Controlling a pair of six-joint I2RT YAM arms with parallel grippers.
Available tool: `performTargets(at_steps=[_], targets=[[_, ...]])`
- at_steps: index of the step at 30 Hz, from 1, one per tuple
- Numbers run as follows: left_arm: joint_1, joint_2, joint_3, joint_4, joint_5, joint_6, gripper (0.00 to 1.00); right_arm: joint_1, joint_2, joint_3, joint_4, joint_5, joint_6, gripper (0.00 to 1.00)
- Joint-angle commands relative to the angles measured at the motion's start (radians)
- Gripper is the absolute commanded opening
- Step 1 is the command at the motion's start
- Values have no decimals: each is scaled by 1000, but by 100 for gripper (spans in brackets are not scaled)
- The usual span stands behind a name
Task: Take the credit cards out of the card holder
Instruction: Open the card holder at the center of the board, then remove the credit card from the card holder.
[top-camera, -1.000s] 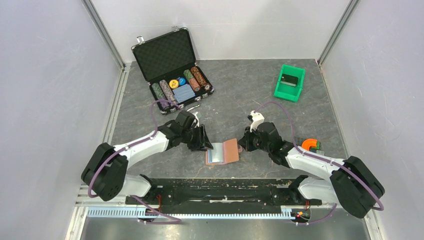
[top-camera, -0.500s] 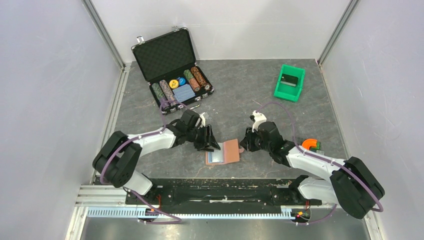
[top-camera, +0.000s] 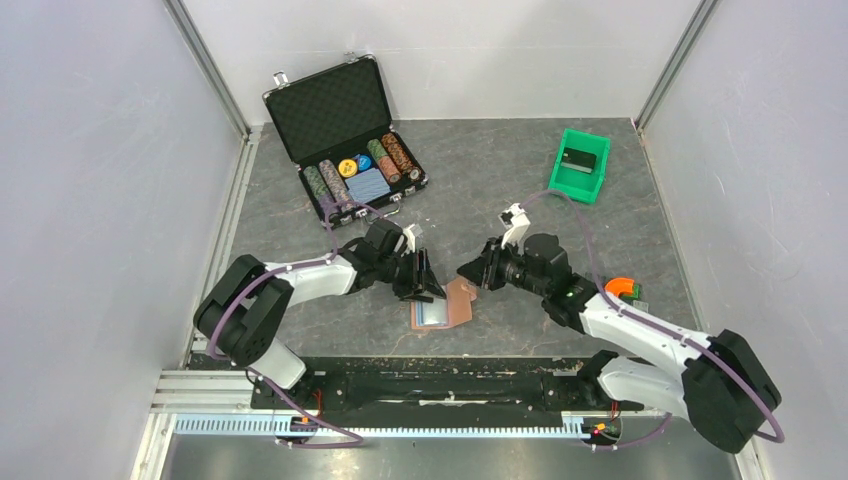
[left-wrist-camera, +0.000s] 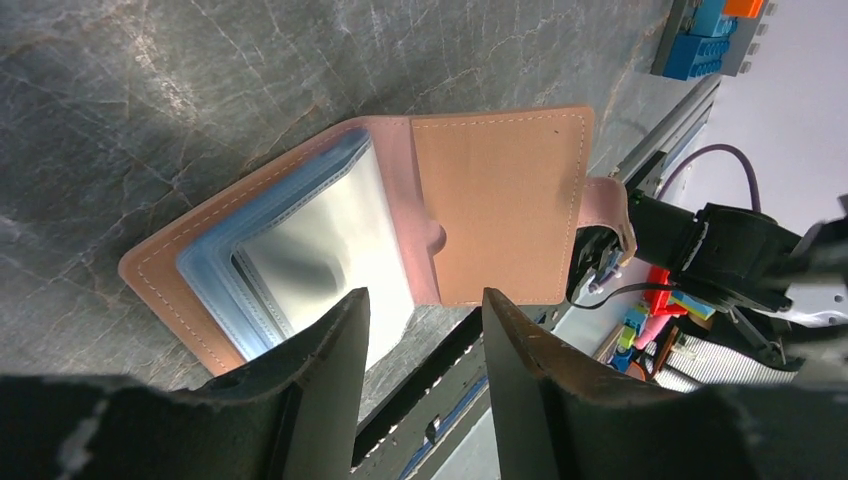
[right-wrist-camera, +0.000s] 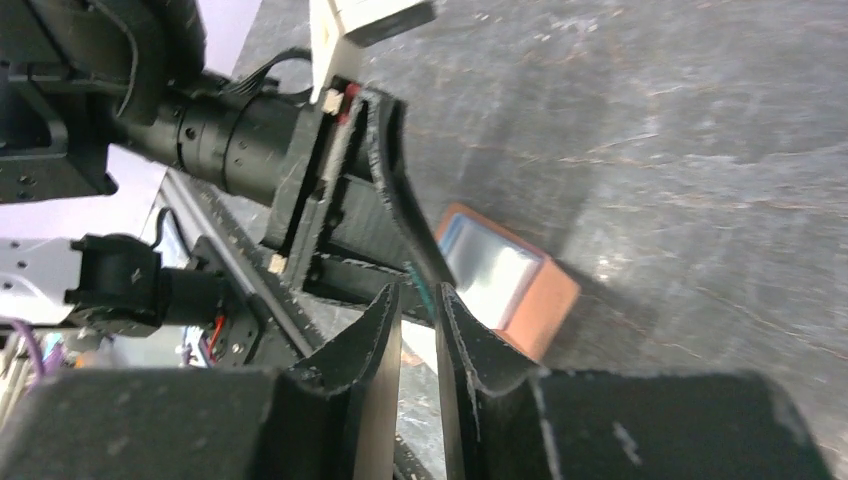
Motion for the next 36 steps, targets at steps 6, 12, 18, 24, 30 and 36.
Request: performTargets(at_steps=[6,12,18,24,30,36], targets=[[-3,-42,38,-73,-74,-20,52,108,154,39,128,-34,91,17],[-4,-158,-3,-137,-176,-34,52,113,226,11,109,41,53,16],[-3,-223,-9,-219,-245,10,52,103,275,-19,113,52,-10,17],[-3,-185,-9,-253,-276,41,48,87,298,-63,111,76,-23,16],[-3,-135,-18,-228,-240,51,44,84,314,-89,125,76,-27,17],[-4,-119,-22,-228,-242,60,41,80,306,-81,114,78,-25,21]])
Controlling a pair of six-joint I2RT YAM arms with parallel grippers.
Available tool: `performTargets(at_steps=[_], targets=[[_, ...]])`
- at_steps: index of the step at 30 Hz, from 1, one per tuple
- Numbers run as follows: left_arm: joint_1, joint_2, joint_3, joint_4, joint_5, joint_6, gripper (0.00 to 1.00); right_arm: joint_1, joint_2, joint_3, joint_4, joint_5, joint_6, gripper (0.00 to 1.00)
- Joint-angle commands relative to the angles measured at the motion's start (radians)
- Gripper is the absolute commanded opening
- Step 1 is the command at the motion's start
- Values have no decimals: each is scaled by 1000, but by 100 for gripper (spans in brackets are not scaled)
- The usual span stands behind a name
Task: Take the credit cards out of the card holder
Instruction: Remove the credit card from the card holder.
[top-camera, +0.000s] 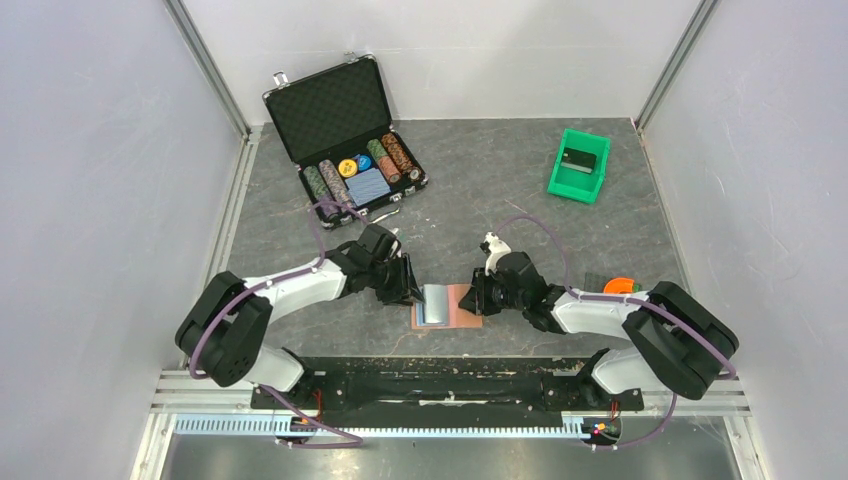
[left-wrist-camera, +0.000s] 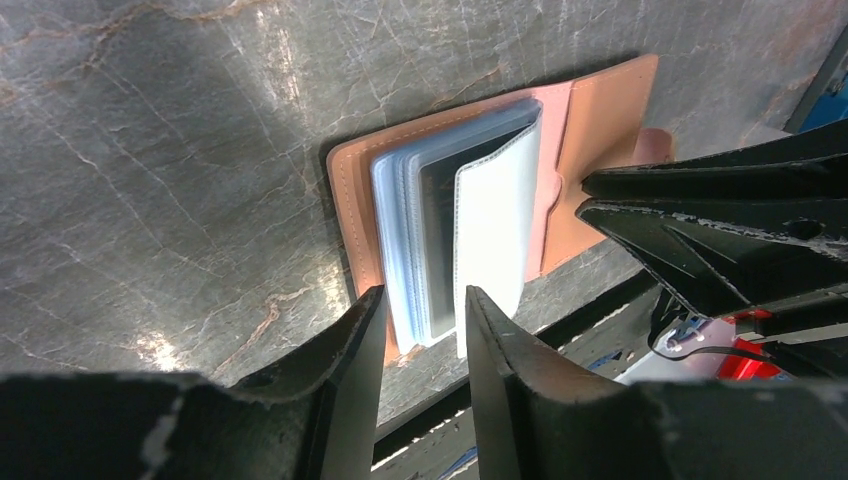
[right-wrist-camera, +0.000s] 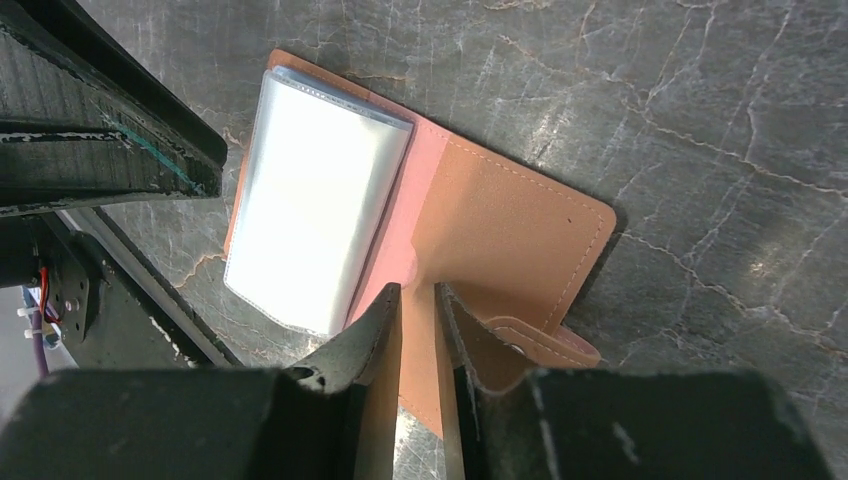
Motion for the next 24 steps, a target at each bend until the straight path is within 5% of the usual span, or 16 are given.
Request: performTargets(at_steps=[1,24], targets=[[-3,6,-7,10,1,46,41,-5,-3,8,25,17,-16,21],[-13,70,39,10,13,48,37,-7,-11,-13,38,33,-13,19]])
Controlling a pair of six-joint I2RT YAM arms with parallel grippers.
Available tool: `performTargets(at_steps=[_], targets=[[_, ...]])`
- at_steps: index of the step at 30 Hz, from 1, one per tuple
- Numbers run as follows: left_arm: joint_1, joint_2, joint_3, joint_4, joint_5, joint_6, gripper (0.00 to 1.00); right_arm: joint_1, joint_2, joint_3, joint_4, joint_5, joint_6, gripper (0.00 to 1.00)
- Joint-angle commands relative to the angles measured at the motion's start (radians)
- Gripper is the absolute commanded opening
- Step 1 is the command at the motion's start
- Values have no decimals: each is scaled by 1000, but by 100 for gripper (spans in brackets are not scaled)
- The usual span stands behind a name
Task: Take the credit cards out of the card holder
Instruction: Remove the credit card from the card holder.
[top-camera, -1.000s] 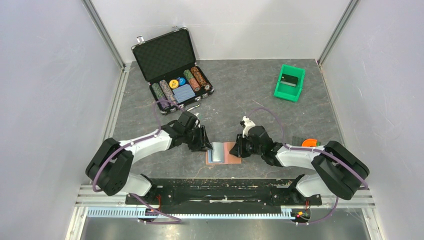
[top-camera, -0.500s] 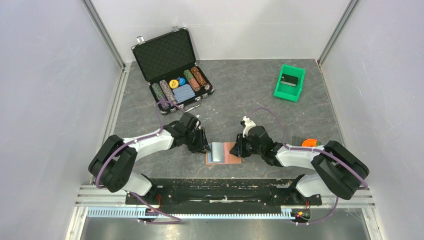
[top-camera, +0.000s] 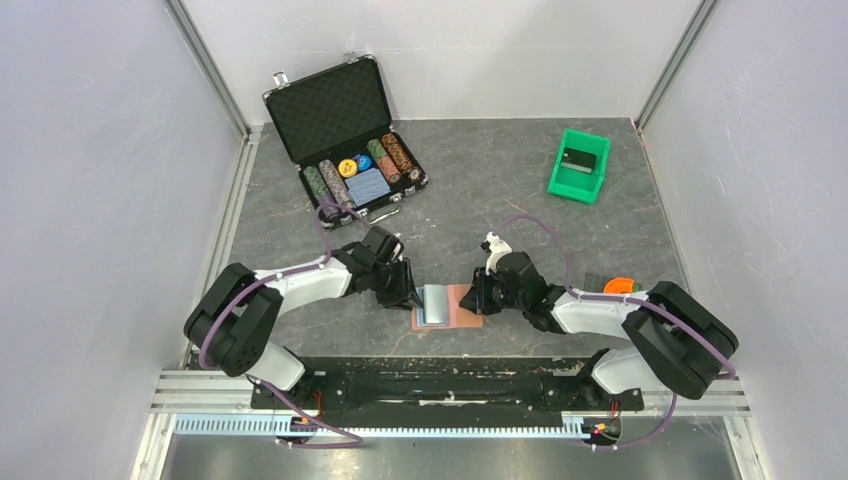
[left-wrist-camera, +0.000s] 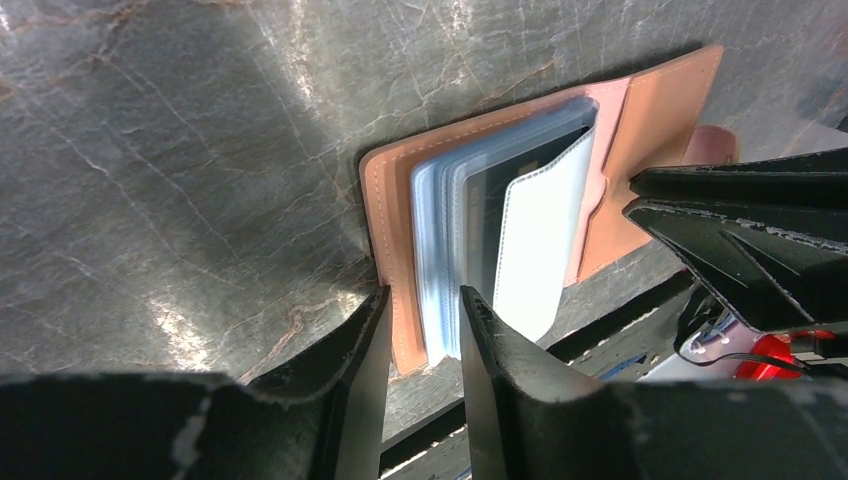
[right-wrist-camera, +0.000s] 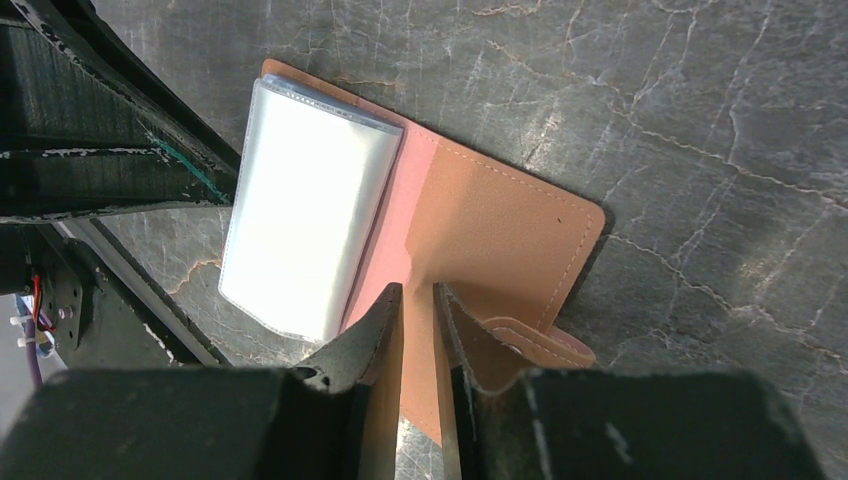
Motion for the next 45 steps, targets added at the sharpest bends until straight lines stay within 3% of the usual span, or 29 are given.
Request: performTargets(at_steps=[1,17,45], targets=[[-15,6,43,16,16,29,37,-5,-14,-13,38,17,-14,19],[-50,35,97,-10,7,26,38,-5,-34,1,41,0,-13,19],[-76,50,82,111,51,-14,41,-5,-31,-8,60,-9,-11,19]])
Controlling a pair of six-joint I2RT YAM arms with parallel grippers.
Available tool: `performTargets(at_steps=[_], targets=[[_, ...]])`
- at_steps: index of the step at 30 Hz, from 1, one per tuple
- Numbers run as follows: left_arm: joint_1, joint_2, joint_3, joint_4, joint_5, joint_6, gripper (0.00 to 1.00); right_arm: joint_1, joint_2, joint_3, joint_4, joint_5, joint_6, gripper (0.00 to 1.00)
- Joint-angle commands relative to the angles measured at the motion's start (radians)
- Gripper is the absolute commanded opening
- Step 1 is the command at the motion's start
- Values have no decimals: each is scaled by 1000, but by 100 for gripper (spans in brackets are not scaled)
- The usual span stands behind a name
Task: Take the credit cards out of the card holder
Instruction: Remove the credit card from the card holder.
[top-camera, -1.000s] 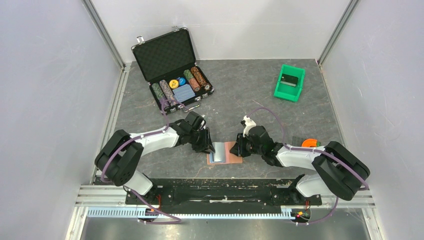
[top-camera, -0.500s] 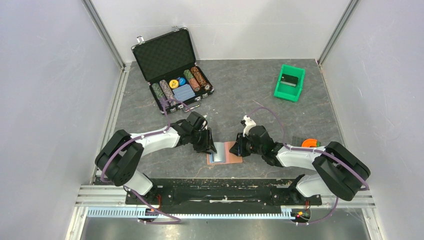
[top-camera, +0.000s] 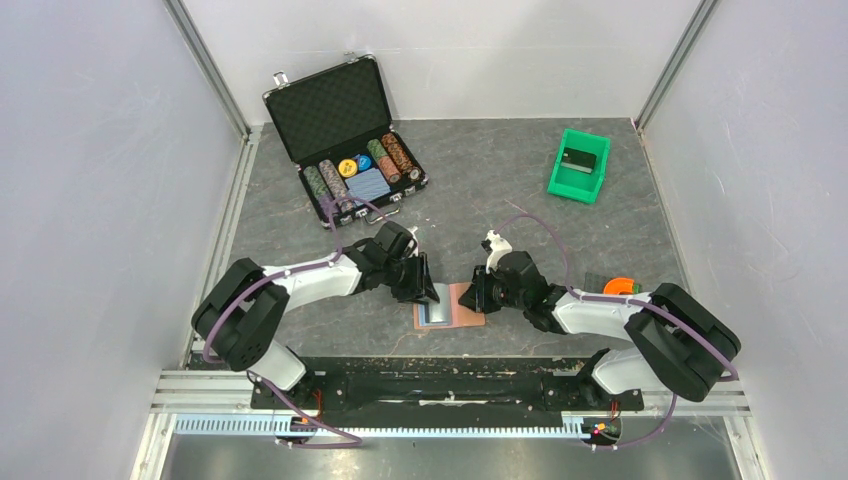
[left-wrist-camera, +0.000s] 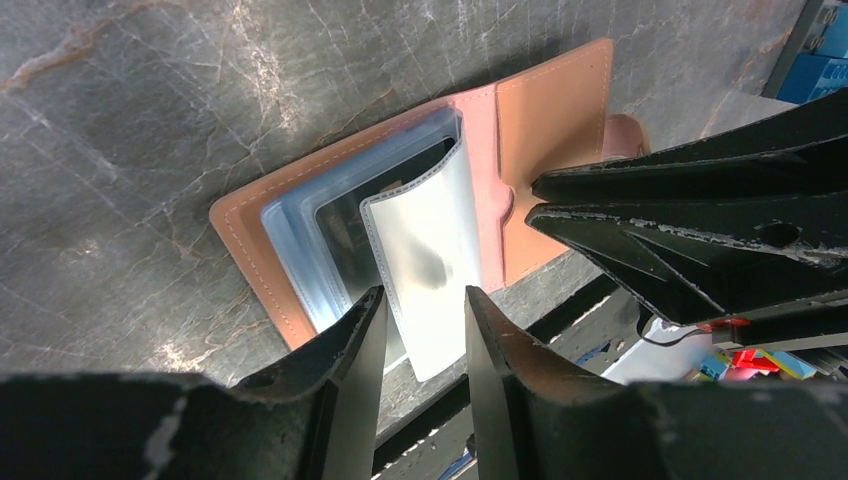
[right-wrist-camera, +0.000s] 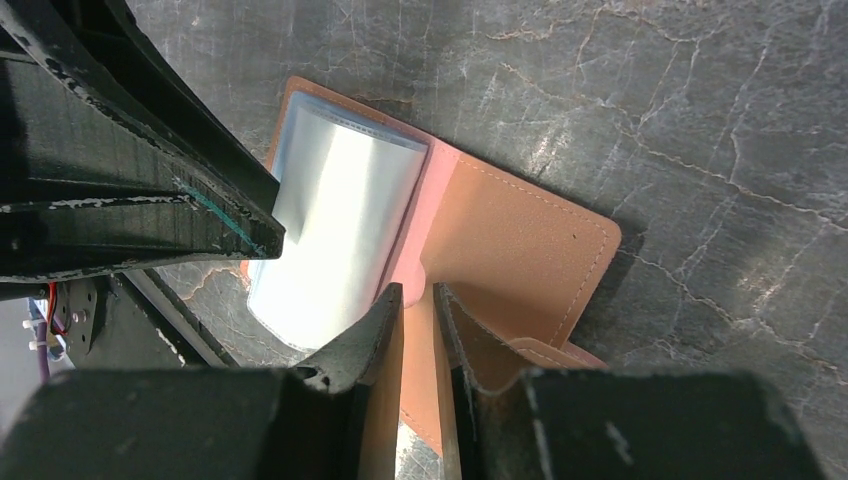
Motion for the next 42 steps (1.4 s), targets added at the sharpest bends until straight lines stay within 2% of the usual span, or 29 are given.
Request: performTargets(at_steps=[1,10,15,20,27,33,42], targets=[[-9,17,13,46,19,-14,41,-4,-18,-7,38,-2,-12,19],[-31,8,33,131,75,-67,42,-5,-74,18,-15,7,-30,21],[-41,57,53,175,108,-88,42,-8,-187,33,-132,96,-63,27],[-66,103,71,249,124,-123,42,-12,-331,39,-240,142,-89,28],[-95,185,149,270,146,-150,45,-12,-502,60,-341,178,-110,29],[-96,241,166,309,141,-171,47,-12,-544,74,-329,154,-111,29],[-93,288,286,207,92,-130,47,8,-500,33,-199,32,-55,26]])
